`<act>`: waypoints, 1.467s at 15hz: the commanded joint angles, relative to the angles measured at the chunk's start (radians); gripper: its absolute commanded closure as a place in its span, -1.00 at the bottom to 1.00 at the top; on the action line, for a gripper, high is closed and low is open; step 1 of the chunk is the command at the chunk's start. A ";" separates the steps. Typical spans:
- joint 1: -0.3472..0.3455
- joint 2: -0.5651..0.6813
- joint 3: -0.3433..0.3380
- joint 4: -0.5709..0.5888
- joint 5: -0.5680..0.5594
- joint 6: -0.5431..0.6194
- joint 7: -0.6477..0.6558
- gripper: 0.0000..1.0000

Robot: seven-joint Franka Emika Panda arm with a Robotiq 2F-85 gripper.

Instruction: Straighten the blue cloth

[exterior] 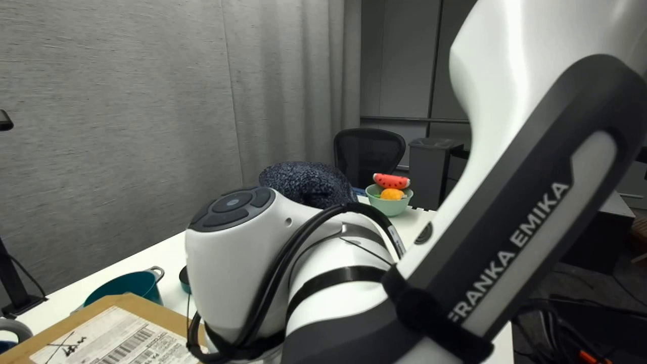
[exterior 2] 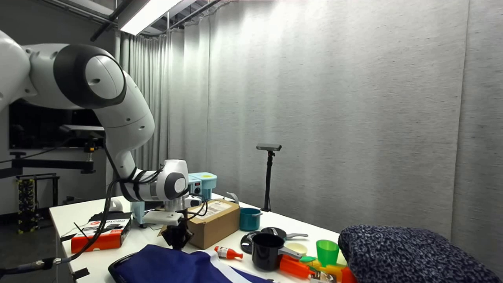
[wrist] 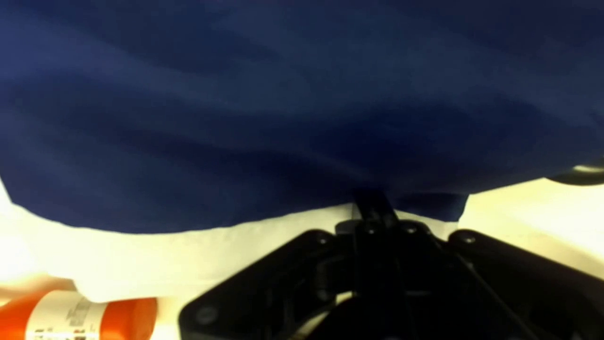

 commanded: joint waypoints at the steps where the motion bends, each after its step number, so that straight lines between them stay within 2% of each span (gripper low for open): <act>1: 0.019 0.036 -0.022 0.022 -0.092 0.037 0.033 1.00; 6: 0.025 0.080 -0.003 0.058 -0.143 0.179 0.016 1.00; 9: -0.008 0.126 0.049 0.102 -0.074 0.254 -0.034 1.00; 13: -0.030 0.157 0.088 0.147 -0.014 0.289 -0.076 1.00; 16: -0.073 0.132 0.135 0.131 0.050 0.260 -0.129 1.00; 18: -0.093 0.094 0.152 0.102 0.075 0.195 -0.155 1.00; 20: -0.095 0.040 0.141 0.060 0.076 0.120 -0.149 1.00; 22: -0.090 -0.015 0.127 0.020 0.062 0.094 -0.134 1.00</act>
